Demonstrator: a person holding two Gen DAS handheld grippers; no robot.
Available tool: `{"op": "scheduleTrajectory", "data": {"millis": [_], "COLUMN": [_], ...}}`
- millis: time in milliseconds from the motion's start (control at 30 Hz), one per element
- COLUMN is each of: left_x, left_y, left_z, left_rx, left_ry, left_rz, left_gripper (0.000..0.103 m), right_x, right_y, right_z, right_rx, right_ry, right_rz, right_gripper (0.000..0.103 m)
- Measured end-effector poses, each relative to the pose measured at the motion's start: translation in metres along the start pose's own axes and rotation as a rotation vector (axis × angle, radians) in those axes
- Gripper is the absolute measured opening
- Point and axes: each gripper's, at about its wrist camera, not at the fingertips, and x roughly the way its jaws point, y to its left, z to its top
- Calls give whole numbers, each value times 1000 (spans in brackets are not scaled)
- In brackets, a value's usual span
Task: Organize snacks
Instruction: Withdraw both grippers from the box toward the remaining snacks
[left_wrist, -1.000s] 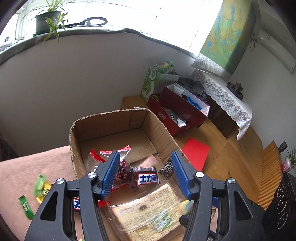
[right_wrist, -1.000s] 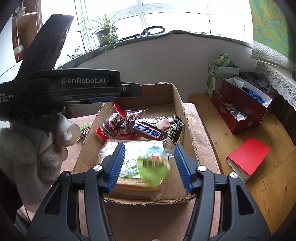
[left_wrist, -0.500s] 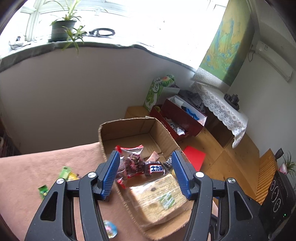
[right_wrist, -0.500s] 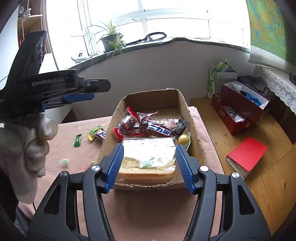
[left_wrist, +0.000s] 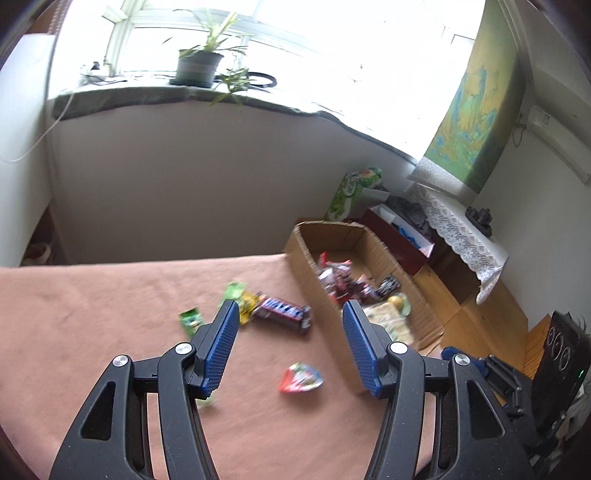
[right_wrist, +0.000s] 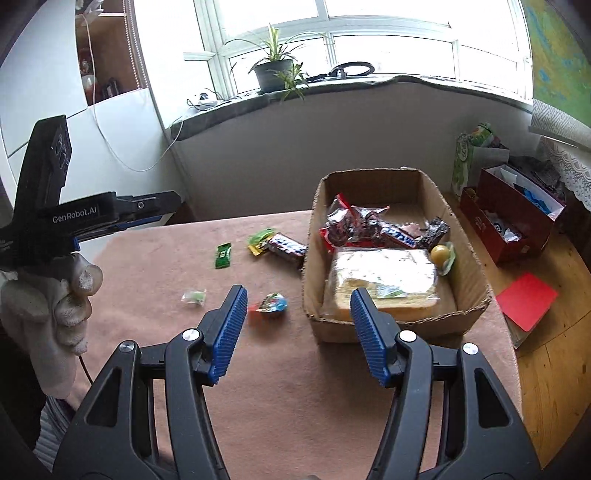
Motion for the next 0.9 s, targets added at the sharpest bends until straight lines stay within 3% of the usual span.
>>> {"op": "scheduleTrajectory", "data": {"millis": [267,500,900], "left_x": [-5,14,50], "left_y": [54,63,69], "left_z": [-45,-73,-85], "left_rx": [-90,-51,6], "left_ry": [59,119,174], "left_rz": [56,96,122], "left_gripper": [58,57,57], "right_x": [41,80,133], "right_y": [38,49,51], "right_z": [-23,-36,-27], "right_rx": [-8,11,6], "right_ry": [89,167,222], "right_rz": [57,9,-94], "right_gripper": [61,61,61]}}
